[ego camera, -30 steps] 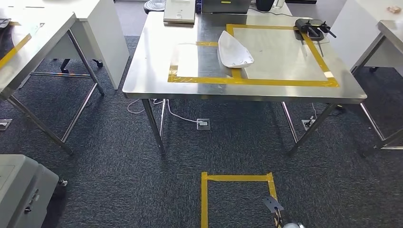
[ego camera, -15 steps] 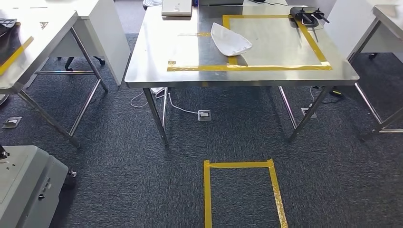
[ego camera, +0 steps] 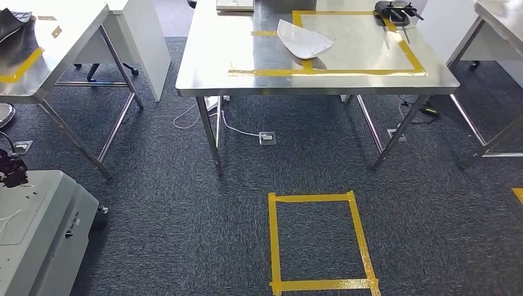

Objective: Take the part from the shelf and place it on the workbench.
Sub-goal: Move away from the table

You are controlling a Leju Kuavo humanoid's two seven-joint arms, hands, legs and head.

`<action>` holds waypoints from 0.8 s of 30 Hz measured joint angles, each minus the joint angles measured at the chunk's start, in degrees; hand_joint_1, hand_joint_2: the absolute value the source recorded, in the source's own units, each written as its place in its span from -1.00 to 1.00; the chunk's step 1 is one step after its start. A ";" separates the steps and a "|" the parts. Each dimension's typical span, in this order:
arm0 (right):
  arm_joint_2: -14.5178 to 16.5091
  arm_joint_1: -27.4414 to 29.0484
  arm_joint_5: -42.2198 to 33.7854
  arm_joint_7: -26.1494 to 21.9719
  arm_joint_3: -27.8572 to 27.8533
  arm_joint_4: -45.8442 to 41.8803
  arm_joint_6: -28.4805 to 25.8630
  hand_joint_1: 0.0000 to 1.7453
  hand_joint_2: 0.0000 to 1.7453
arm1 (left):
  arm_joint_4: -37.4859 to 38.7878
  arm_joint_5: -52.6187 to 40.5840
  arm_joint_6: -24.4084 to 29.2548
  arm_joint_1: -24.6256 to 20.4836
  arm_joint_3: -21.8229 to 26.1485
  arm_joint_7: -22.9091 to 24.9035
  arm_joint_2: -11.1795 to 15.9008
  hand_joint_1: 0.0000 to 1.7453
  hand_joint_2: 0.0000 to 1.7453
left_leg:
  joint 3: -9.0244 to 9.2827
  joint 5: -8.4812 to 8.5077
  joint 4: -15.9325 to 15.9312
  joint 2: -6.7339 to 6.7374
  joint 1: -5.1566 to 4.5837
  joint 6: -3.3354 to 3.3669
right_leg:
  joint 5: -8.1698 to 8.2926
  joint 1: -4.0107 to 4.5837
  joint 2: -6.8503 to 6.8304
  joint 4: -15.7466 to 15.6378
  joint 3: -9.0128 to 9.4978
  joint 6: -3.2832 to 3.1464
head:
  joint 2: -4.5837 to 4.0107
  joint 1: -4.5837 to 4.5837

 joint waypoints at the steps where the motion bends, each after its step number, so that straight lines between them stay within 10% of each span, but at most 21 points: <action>1: -0.08 0.00 -0.10 -0.21 -0.04 0.00 -0.14 -1.00 1.00 | 0.01 -0.11 0.00 0.00 -0.01 0.12 -0.09 -1.00 -1.00 | -0.28 0.45 0.07 0.00 -0.04 -0.30 | -0.68 0.19 0.04 -3.54 2.32 -0.37 | 0.00 0.00; 5: -0.13 0.52 -2.03 -0.94 -0.90 0.01 -0.76 -1.00 1.00 | 0.05 -1.39 0.00 0.13 -0.19 2.09 -0.17 -1.00 -1.00 | -0.78 1.39 -0.02 -0.05 0.06 -1.67 | -0.33 0.33 -0.21 -6.70 2.88 -1.74 | 0.00 0.12; 10: -0.06 2.27 -4.32 -1.15 -3.28 0.01 -1.33 -1.00 1.00 | 0.09 -2.85 0.00 0.06 -0.87 4.21 0.10 -1.00 -1.00 | -4.33 -9.37 12.93 -0.13 0.41 -3.14 | 3.09 0.10 -0.84 -6.91 -0.88 -2.72 | 0.00 0.08; 16: 0.01 2.67 -5.04 -0.03 -4.25 0.01 -1.24 -1.00 1.00 | 0.08 -2.56 0.00 -0.07 -0.98 4.07 0.19 -1.00 -1.00 | -2.79 -7.59 15.61 -0.12 0.55 -3.41 | 4.82 0.10 -0.96 -6.68 -3.31 -2.53 | 0.00 0.08; 21: 0.91 2.95 -7.29 -0.44 -7.28 0.02 -1.03 -1.00 1.00 | -0.15 -3.68 0.00 -2.80 -1.97 0.75 0.07 -1.00 -1.00 | 7.45 -5.22 -0.35 -0.17 -0.07 -1.47 | 8.59 -0.18 -1.07 -6.72 -5.95 -0.89 | 0.00 -0.02; 24: 1.82 3.11 -7.13 -1.77 -8.32 0.10 -0.57 -1.00 1.00 | -0.24 -4.46 0.00 -4.60 -2.83 0.67 0.01 -1.00 -1.00 | 6.95 -3.73 -2.91 0.18 -0.12 0.37 | 5.81 -0.53 -0.61 -4.22 -7.52 0.39 | 0.00 -0.09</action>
